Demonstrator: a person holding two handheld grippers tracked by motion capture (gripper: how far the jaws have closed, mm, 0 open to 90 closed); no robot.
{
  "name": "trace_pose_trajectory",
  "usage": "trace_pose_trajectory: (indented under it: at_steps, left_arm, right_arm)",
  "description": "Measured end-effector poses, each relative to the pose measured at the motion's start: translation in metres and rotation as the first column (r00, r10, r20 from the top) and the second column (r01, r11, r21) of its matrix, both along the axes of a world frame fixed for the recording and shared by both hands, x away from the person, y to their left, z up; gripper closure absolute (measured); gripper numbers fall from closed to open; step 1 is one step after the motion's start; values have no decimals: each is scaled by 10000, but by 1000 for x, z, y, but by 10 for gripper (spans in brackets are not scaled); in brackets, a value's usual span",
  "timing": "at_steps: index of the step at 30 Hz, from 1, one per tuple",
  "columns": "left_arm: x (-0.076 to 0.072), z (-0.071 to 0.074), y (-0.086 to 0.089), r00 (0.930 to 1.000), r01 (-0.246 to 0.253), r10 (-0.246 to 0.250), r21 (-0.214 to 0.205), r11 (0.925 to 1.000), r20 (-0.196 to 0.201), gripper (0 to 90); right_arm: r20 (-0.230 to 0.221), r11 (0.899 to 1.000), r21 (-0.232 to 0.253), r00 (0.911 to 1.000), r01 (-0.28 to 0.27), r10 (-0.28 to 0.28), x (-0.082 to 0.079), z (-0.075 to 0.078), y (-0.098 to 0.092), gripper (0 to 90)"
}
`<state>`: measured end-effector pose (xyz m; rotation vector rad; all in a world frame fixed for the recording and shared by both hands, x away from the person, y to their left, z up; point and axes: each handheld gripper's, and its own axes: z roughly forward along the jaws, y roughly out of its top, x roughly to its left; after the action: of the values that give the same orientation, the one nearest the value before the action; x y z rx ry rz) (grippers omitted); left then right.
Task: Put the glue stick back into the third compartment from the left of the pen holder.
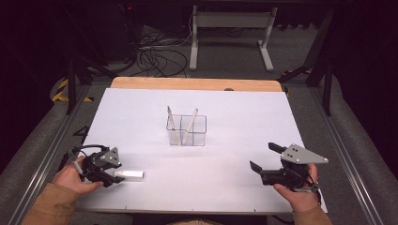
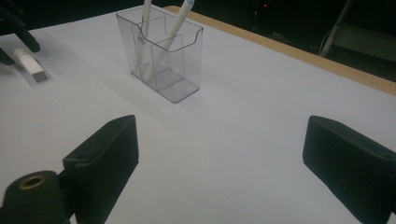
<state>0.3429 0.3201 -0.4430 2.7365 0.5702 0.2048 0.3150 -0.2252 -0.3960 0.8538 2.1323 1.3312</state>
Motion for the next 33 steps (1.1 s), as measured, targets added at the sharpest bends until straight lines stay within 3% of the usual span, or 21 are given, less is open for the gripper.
trace_pose_trajectory:
  at_steps: [6,11,19,28,30,33]
  left_arm:
    - [4,-6,3,9998,183,-184,-236,9996,-32,550]
    - [6,-9,5,9994,277,-283,-313,9991,-209,582]
    - [5,-9,5,9982,566,-573,-396,9976,-156,641]
    - [2,-5,2,9976,687,-688,-220,9974,-25,648]
    - [1,-1,2,9977,678,-675,-255,9974,110,648]
    - [-2,6,2,9976,660,-646,-627,9958,249,649]
  right_arm:
    - [-29,10000,34,10000,4,-4,0,0,0,113]
    - [-38,10000,14,10000,-21,21,0,0,0,113]
    - [-57,10000,3,10000,-53,53,0,-1,1,113]
    - [-83,10000,26,10000,-49,49,1,-1,0,113]
    - [-80,10000,31,10000,-47,47,1,-1,0,113]
    - [-83,10000,27,10000,-48,49,1,-1,0,113]
